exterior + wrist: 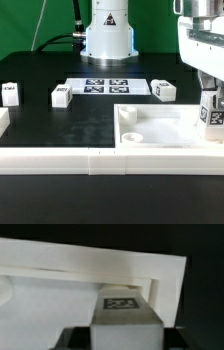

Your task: Assemble one leg

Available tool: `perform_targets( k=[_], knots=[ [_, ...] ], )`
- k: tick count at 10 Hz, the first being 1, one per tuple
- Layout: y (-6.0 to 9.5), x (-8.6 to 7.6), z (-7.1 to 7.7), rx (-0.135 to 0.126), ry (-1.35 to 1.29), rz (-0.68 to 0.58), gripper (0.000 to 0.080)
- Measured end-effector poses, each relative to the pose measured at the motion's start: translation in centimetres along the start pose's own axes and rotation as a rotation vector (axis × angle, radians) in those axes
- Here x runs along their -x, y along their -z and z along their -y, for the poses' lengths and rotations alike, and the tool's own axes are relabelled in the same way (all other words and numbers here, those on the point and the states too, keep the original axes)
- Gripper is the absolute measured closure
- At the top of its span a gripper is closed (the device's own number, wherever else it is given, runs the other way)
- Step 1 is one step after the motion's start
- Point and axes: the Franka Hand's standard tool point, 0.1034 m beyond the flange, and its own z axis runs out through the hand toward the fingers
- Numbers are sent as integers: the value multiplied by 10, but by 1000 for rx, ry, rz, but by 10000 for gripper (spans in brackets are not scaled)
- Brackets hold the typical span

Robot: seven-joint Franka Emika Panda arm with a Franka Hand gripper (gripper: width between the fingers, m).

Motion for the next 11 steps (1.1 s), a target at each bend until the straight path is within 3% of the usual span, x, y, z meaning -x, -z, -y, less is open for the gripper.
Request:
perform_targets(
  k=[3,4,5,6,11],
  knots=[
    [-1,0,0,2,18,6,482],
    [-1,-1,1,8,51,7,308],
    [-1,-2,1,15,150,5,308],
    [-1,-1,0,24,279,8,185],
    [-1,0,-1,42,825,2,150]
  ],
)
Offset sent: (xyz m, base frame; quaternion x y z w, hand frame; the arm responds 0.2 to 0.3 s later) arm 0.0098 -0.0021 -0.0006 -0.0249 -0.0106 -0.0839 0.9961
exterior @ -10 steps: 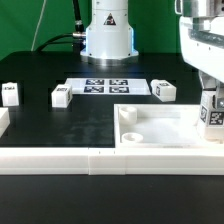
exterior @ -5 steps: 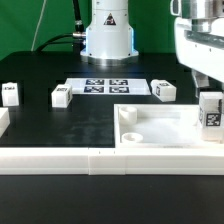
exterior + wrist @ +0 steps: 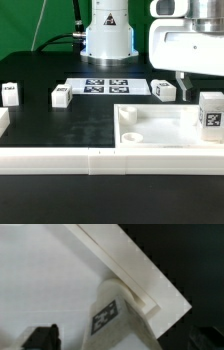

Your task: Assemble one leg

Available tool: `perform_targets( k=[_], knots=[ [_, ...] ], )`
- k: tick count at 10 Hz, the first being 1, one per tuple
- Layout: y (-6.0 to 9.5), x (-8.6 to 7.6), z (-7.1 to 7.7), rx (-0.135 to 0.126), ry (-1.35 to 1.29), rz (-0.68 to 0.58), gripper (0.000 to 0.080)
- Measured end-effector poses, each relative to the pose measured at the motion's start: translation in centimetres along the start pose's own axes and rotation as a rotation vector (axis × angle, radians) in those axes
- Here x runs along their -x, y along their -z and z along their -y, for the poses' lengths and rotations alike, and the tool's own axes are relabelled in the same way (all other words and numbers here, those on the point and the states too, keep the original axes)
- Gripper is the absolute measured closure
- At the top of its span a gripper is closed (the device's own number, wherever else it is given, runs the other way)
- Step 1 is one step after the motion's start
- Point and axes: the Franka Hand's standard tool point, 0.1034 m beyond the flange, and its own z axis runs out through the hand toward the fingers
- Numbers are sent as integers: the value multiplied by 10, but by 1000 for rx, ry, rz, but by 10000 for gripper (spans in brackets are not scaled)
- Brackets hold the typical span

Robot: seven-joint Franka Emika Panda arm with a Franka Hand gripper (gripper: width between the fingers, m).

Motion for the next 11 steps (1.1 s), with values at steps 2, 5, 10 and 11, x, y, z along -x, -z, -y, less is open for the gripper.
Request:
perform_targets(
  k=[2,5,10,11],
  knots=[
    [0,-1,-1,13,221,-2,150],
    [-1,-4,-1,34,483,13,150],
    [-1,-7,-3,33,600,11,388],
    [-1,-7,-3,33,599,12,509]
  ],
)
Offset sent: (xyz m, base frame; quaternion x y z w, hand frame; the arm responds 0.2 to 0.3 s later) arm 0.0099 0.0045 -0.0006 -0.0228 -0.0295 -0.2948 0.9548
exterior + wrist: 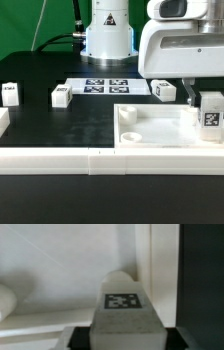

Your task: Assemble one leg

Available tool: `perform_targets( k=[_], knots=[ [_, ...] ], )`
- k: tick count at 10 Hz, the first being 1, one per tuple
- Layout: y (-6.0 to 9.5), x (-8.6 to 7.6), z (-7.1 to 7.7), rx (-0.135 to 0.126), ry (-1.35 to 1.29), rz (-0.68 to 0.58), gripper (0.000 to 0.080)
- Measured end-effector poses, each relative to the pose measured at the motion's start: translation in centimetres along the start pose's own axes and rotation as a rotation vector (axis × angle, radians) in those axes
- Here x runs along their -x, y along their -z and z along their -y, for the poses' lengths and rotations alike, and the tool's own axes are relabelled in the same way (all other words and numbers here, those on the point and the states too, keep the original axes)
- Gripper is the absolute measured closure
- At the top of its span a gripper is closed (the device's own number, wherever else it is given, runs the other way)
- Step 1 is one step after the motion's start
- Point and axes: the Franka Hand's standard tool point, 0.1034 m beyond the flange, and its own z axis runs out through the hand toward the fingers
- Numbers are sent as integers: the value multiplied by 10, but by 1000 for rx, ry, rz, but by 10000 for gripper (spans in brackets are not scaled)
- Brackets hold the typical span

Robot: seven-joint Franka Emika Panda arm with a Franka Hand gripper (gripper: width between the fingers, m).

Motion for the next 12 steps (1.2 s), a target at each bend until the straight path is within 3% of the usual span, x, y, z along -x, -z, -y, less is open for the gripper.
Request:
perform_targets(
  k=[2,5,12],
  knots=[
    [0,0,-1,-2,-52,0,509],
    [-1,0,0,-33,-483,-15,509],
    [-2,0,2,-60,-1304,-16,509]
  ],
)
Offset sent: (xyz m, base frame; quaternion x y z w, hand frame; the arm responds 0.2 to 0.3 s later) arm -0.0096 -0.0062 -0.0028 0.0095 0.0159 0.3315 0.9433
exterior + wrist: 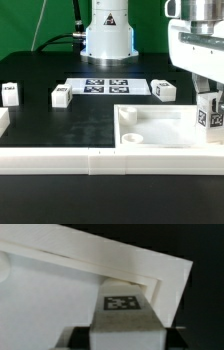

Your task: Assemble one leg

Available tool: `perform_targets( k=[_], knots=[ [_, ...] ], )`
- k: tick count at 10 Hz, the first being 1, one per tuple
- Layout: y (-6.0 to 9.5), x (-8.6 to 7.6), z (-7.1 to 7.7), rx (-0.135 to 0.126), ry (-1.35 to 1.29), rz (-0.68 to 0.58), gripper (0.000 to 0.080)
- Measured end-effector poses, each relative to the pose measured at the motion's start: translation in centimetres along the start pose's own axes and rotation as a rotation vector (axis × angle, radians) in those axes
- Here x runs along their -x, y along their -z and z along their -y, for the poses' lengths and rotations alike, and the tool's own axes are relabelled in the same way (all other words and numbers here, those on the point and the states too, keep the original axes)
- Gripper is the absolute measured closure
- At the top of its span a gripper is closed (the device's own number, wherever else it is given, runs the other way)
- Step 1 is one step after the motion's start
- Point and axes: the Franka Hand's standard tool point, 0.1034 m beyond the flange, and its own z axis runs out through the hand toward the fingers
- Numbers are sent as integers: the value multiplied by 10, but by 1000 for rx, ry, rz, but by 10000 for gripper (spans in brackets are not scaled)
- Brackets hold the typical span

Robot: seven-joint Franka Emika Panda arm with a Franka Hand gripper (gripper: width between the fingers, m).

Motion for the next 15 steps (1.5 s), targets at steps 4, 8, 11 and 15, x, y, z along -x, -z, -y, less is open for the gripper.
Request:
perform_targets(
  k=[4,8,11,15],
  knots=[
    [-1,-1,0,-4,-277,14,509],
    [-1,-1,0,5,-126,14,283],
    [0,2,-1,24,226,23,159],
    [0,2,-1,26,626,16,150]
  ],
)
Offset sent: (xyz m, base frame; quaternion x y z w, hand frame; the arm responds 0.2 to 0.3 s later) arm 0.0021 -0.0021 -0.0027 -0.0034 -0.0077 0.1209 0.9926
